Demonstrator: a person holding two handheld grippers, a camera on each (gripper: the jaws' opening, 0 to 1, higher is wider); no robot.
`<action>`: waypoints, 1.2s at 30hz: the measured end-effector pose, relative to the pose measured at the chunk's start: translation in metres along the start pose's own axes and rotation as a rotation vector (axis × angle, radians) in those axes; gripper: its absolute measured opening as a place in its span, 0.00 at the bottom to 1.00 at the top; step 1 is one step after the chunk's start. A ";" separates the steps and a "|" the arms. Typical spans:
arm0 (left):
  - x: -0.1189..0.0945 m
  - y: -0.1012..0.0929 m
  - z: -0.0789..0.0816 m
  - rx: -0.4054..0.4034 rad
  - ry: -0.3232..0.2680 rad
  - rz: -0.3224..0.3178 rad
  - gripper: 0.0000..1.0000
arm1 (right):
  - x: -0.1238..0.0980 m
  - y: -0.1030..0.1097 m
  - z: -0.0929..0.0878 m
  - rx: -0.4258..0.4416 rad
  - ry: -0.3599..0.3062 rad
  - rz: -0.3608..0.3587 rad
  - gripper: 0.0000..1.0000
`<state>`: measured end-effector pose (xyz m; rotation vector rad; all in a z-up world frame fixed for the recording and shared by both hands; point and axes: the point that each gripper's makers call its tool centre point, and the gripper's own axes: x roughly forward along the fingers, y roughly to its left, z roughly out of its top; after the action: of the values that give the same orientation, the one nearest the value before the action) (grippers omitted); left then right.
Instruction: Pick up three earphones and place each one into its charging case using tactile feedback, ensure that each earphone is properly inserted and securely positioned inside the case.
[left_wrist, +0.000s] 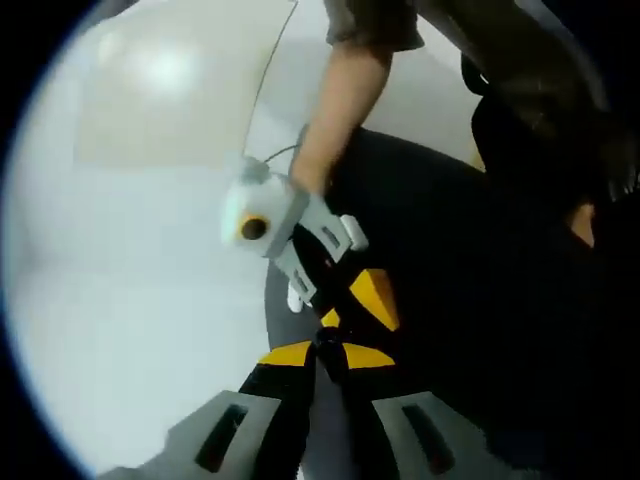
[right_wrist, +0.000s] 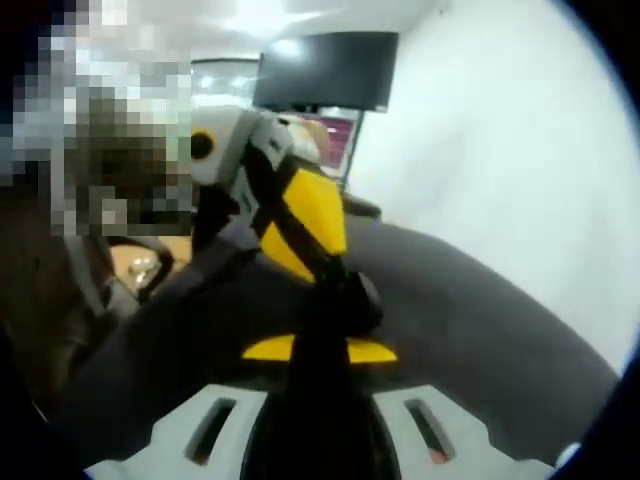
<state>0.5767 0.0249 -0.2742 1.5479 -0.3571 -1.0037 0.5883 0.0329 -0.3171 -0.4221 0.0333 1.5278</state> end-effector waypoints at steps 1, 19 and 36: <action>0.001 -0.001 0.000 0.001 0.003 -0.005 0.08 | 0.000 0.000 0.000 0.001 0.000 0.000 0.18; -0.008 -0.001 -0.009 0.063 0.057 -0.015 0.00 | -0.001 0.002 0.002 -0.004 -0.001 -0.002 0.18; -0.051 -0.023 -0.057 -0.756 0.024 -0.001 0.12 | -0.001 0.000 0.001 0.008 -0.002 0.002 0.18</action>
<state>0.5830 0.1040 -0.2791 0.8713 0.0510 -0.9664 0.5876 0.0321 -0.3159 -0.4141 0.0378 1.5301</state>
